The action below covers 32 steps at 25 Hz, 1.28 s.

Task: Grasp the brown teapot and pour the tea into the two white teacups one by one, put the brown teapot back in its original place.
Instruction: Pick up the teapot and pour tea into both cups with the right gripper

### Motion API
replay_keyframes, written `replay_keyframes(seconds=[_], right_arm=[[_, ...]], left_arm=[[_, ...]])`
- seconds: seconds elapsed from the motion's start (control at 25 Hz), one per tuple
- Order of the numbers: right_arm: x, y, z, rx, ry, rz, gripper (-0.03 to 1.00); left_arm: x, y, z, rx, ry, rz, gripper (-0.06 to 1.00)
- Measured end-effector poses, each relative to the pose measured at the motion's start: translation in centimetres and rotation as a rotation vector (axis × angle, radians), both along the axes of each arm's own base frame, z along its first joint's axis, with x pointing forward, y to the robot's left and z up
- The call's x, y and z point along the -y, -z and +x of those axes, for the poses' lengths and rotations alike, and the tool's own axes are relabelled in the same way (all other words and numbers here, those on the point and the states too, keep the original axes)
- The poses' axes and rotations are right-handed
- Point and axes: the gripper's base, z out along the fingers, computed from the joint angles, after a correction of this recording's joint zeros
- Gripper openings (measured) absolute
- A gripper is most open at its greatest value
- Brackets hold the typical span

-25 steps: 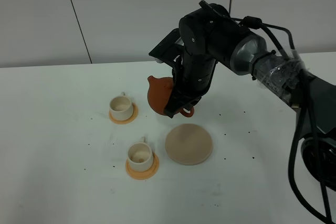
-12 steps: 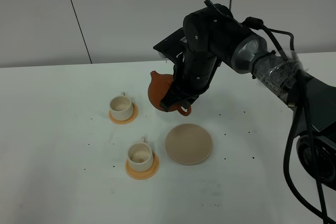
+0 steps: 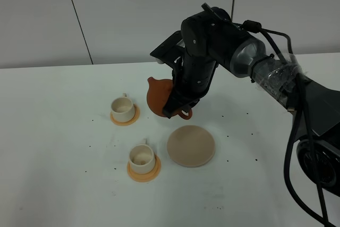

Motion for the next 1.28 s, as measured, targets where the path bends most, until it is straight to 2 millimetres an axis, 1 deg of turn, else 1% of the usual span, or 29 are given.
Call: replay_keyframes(seconds=[0.16,0.4,0.6,0.76,0.96,1.12,1.28], right_arm=[[-0.1,0.0,-0.1,0.026,-0.037,-0.035,0.1],[-0.1,1.4,0.2,0.017,-0.06,-0.07,0.1],[0.0,1.6,0.3,0.028,-0.079,-0.093,0.1],[-0.2,1.2,0.5,0.051,-0.081,-0.091,0.1],[-1.2,0.1,0.6,0.11,-0.101,-0.073,0.1],[-1.6,0.0,0.3,0.124,-0.131,-0.086,0.1],[-1.4,-0.1,0.5,0.144,-0.14,-0.111,0.1]], left_arm=[[0.0,0.0,0.0,0.0,0.0,0.0,0.23],[0.0,0.0,0.0,0.0,0.0,0.0,0.23],[0.0,0.0,0.0,0.0,0.0,0.0,0.23],[0.0,0.0,0.0,0.0,0.0,0.0,0.23],[0.0,0.0,0.0,0.0,0.0,0.0,0.23],[0.0,0.0,0.0,0.0,0.0,0.0,0.23],[0.0,0.0,0.0,0.0,0.0,0.0,0.23]])
